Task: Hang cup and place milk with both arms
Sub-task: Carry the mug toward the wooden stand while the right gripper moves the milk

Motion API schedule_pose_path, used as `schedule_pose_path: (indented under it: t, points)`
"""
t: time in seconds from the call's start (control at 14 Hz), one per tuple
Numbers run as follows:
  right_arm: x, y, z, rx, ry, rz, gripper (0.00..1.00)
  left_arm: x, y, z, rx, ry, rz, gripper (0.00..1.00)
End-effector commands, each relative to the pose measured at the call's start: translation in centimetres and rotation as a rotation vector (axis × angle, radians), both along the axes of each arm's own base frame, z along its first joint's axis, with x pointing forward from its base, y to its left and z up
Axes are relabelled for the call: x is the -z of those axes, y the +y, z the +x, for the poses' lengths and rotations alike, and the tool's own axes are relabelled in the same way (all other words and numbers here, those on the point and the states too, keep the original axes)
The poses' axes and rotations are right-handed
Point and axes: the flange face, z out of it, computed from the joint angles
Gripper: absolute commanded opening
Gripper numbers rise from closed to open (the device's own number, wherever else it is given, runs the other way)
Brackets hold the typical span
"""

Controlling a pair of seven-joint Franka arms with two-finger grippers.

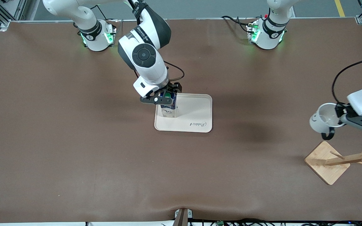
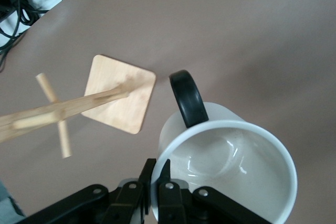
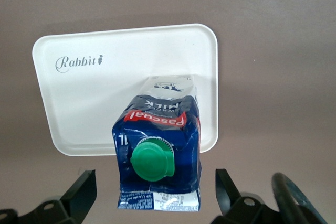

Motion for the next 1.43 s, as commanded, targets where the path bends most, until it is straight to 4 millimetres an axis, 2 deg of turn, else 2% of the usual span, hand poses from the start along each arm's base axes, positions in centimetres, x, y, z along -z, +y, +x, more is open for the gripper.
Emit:
schedule_pose_path:
  t: [0.0,0.07,0.21,0.36,0.43,0.5,0.64,0.71,0.86,0.93,1.07,1.21,1.29,1.36]
  points:
    - [1.1,0.8,-0.7,-0.022,-0.024,-0.031,1.0,-2.3,2.7,0.3,0.068,-0.022,-0.001,0.0]
    - [1.5,1.1,-0.8,-0.012,-0.032,-0.036,1.0,-2.8,3.9,0.3,0.082,-0.032,-0.026,0.0]
    - [2.6,1.7,-1.0,-0.008,-0.044,-0.043,1.0,-2.0,6.5,0.6,0.057,-0.034,-0.093,0.0]
    - [3.6,1.2,-1.2,-0.044,-0.06,-0.086,0.49,-1.3,7.3,0.8,0.043,-0.04,-0.131,0.0]
    - [3.7,1.1,-1.2,-0.049,-0.062,-0.094,0.2,-1.3,7.2,0.9,0.038,-0.05,-0.148,0.0]
    - [3.6,1.1,-1.3,-0.037,-0.058,-0.097,0.0,-1.2,7.4,1.1,0.033,-0.066,-0.159,0.0]
    - [2.3,1.2,-0.8,0.001,-0.058,-0.08,0.0,-0.8,8.0,1.5,0.024,-0.075,-0.168,0.0]
    - [1.1,1.2,-0.3,0.029,-0.041,-0.068,0.0,-1.3,8.6,2.0,0.023,-0.093,-0.168,0.0]
    - [-3.0,0.3,1.4,0.14,0.056,-0.009,0.0,-1.0,10.0,2.3,0.012,-0.1,-0.176,0.0]
    - [-4.5,-0.8,2.4,0.176,0.093,0.009,0.0,-1.0,10.2,2.4,0.011,-0.103,-0.178,0.0]
    - [-5.8,-4.1,4.5,0.22,0.122,0.007,0.0,-1.2,10.4,2.6,0.012,-0.119,-0.176,0.0]
    - [-7.0,-6.1,4.5,0.222,0.134,-0.024,0.0,-0.8,11.3,2.7,0.002,-0.118,-0.181,0.0]
    - [-7.8,-7.7,4.9,0.205,0.112,-0.043,0.0,-0.5,11.6,2.8,-0.001,-0.121,-0.183,0.0]
    - [-8.4,-10.5,5.4,0.154,0.091,-0.07,0.0,-0.4,11.8,2.8,-0.002,-0.125,-0.184,0.0]
